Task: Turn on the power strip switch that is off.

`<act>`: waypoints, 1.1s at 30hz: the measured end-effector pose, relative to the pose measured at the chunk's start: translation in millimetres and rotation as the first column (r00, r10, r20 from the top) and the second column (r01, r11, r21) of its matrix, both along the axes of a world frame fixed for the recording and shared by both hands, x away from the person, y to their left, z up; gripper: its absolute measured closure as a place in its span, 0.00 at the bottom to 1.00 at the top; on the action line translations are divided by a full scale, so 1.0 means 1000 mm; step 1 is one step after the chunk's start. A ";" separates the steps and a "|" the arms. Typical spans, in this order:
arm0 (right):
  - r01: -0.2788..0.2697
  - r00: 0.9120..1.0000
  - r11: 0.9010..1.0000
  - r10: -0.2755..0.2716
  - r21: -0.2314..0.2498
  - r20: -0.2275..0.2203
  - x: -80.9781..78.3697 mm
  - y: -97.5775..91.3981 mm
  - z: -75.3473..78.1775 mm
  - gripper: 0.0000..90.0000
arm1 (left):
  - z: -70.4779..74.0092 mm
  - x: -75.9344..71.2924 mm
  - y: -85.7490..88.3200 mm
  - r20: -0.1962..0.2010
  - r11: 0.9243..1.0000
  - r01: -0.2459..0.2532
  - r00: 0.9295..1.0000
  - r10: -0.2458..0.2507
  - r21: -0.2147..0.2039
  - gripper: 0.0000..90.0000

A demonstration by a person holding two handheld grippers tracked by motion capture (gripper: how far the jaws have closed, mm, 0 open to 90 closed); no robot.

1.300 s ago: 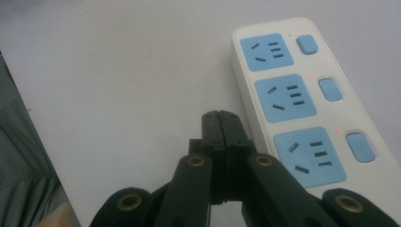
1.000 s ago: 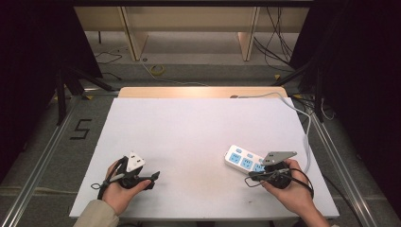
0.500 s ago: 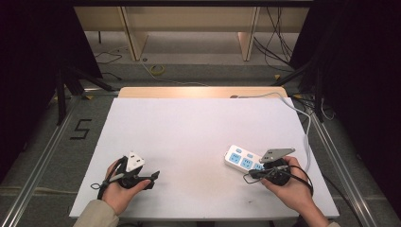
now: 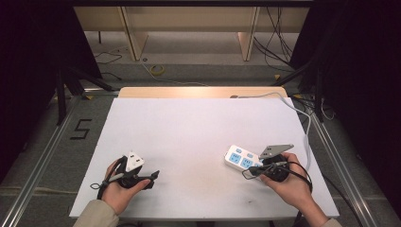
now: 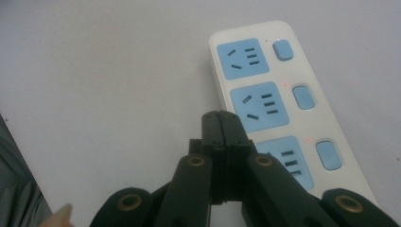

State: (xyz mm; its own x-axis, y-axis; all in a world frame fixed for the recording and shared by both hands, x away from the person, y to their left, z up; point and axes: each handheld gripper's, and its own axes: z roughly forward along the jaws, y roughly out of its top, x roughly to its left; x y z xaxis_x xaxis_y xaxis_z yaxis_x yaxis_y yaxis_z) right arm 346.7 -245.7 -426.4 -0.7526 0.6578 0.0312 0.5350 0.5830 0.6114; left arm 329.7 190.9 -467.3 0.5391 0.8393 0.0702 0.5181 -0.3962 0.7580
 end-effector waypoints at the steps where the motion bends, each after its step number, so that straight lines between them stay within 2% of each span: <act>1: -0.002 1.000 1.000 0.002 0.000 0.001 0.001 0.000 0.000 1.00 | 0.000 0.000 0.000 0.000 1.000 0.000 1.000 0.000 0.000 0.27; 33: 0.019 1.000 0.999 -0.019 -0.028 -0.020 0.013 0.003 0.009 1.00 | 0.001 0.000 0.001 0.006 1.000 -0.002 1.000 0.002 0.003 0.27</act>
State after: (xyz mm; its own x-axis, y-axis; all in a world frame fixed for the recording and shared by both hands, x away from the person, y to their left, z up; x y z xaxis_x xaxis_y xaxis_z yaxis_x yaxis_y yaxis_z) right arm 359.9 -242.3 -417.8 -0.7393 0.6728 0.0281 0.5583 0.5890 0.5843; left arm 330.1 191.5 -466.5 0.5370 0.8401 0.0764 0.5141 -0.3978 0.7599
